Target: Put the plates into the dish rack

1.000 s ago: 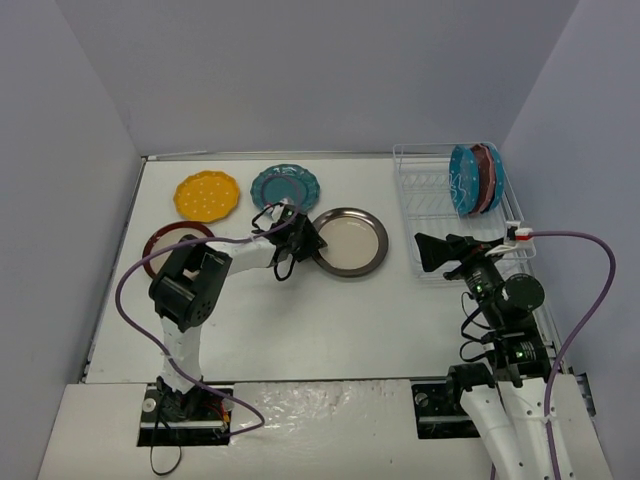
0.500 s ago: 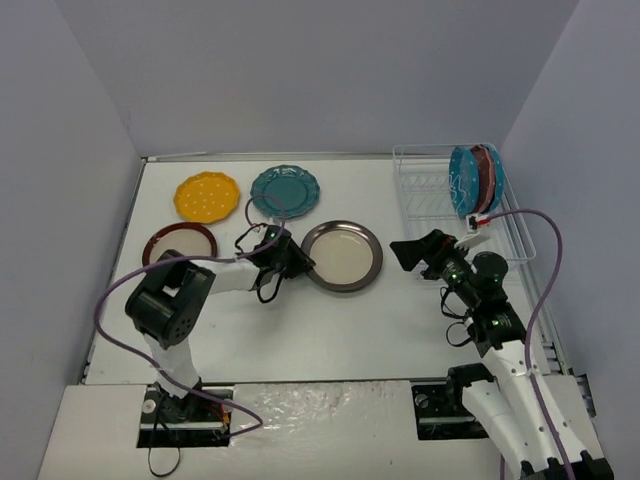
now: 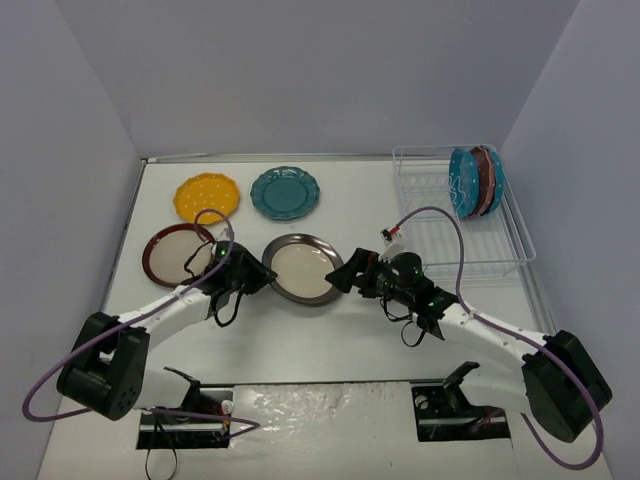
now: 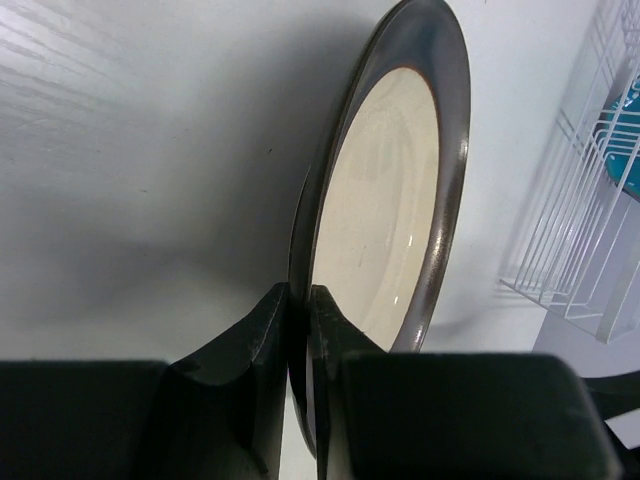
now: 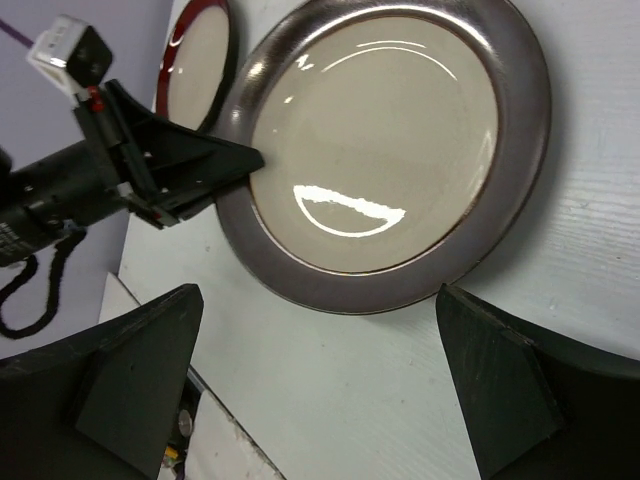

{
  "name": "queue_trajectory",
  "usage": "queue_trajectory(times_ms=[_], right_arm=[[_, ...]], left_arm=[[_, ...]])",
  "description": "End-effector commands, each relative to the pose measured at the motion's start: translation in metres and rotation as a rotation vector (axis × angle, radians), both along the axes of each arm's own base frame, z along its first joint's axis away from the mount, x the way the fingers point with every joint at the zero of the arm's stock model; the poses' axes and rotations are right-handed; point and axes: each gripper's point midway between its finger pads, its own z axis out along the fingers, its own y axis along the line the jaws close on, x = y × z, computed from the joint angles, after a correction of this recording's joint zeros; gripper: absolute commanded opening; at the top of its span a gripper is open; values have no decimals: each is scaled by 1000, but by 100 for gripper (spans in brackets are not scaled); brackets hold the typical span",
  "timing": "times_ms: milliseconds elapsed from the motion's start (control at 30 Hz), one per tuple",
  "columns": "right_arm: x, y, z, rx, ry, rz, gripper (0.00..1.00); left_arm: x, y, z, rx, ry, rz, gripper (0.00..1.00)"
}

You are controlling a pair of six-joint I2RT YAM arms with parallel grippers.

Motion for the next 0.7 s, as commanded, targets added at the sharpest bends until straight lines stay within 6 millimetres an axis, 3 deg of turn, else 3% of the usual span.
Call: queue_trajectory(times_ms=[0,167,667], right_arm=[[31,7,32,78,-120,-96,100],[39,9,15,75,-79,-130,100],[50,44,-24,154,23,-48,99]], left_arm=[[14,-2,51,-103,-145,10,0],[11,4,66,-133,-198,26,0],[3,0,87,-229,-306,0,0]])
